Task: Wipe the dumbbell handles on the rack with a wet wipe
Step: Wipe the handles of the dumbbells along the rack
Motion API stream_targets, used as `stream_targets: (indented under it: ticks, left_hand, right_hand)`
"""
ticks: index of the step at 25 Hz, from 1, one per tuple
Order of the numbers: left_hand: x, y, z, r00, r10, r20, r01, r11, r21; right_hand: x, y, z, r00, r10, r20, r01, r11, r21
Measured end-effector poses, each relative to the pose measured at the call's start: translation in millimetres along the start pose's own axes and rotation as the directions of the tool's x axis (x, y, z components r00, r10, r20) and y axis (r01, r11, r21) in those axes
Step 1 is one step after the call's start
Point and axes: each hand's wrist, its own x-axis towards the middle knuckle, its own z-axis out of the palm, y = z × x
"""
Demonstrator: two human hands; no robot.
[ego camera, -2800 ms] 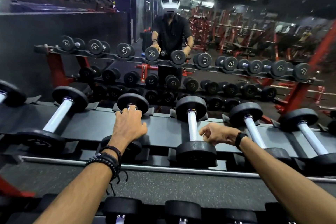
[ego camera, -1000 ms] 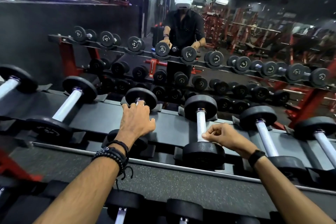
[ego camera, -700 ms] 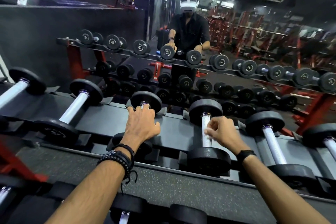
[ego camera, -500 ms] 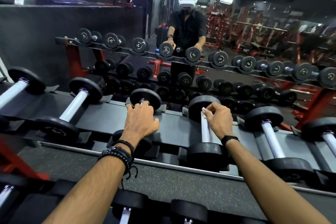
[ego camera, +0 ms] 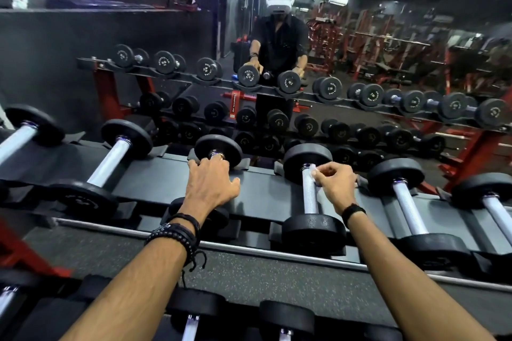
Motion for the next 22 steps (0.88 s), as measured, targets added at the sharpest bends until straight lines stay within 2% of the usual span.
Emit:
stream_targets:
  ticks: [3, 5, 6, 8, 11, 12, 14, 17, 19, 22]
  left_hand:
    - [0.2, 1.6, 2.8, 1.000, 0.021, -0.004, -0.021, 0.999, 0.028]
    - [-0.4, 6.3, 2.7, 0.999, 0.049, 0.007, -0.050, 0.994, 0.102]
    - [-1.2, 9.1, 2.2, 0.998, 0.057, 0.011, -0.058, 0.990, 0.126]
    - [-1.4, 11.2, 0.9, 0.997, 0.070, 0.016, -0.071, 0.987, 0.142]
    - [-4.1, 5.6, -5.0, 0.999, 0.033, 0.028, -0.034, 0.998, 0.044]
    - [-4.7, 2.4, -6.9, 1.000, 0.001, 0.015, 0.000, 0.999, -0.038]
    - [-4.8, 0.0, -8.3, 0.999, -0.046, -0.016, 0.042, 0.984, -0.172]
    - [-3.3, 3.5, -8.2, 1.000, 0.003, 0.020, -0.001, 0.993, -0.119]
    - [-2.0, 4.0, -7.7, 0.999, 0.018, 0.030, -0.015, 0.996, -0.089]
    - [-4.2, 1.0, -9.2, 1.000, -0.013, 0.016, 0.015, 0.988, -0.152]
  right_hand:
    - [-39.0, 16.4, -22.3, 0.979, 0.028, 0.203, 0.003, 0.988, -0.152]
    - [-48.9, 20.6, -29.6, 0.948, 0.123, 0.294, -0.097, 0.990, -0.101]
    - [-41.6, 20.2, -26.5, 0.950, 0.143, 0.279, -0.135, 0.990, -0.046]
    - [-17.9, 15.4, -12.1, 0.979, 0.133, 0.155, -0.148, 0.985, 0.087]
    - [9.2, 11.0, 7.0, 0.980, 0.192, 0.057, -0.200, 0.952, 0.229]
    - [5.9, 12.0, 8.1, 0.969, 0.233, 0.082, -0.247, 0.932, 0.267]
    - [-15.4, 20.9, -1.1, 0.941, 0.277, 0.197, -0.315, 0.927, 0.203]
    - [-32.8, 34.2, -16.3, 0.865, 0.297, 0.405, -0.348, 0.936, 0.057]
    - [-17.7, 25.4, -13.1, 0.878, 0.308, 0.367, -0.347, 0.937, 0.042]
    - [14.7, 0.8, 1.8, 0.888, 0.354, 0.293, -0.431, 0.861, 0.268]
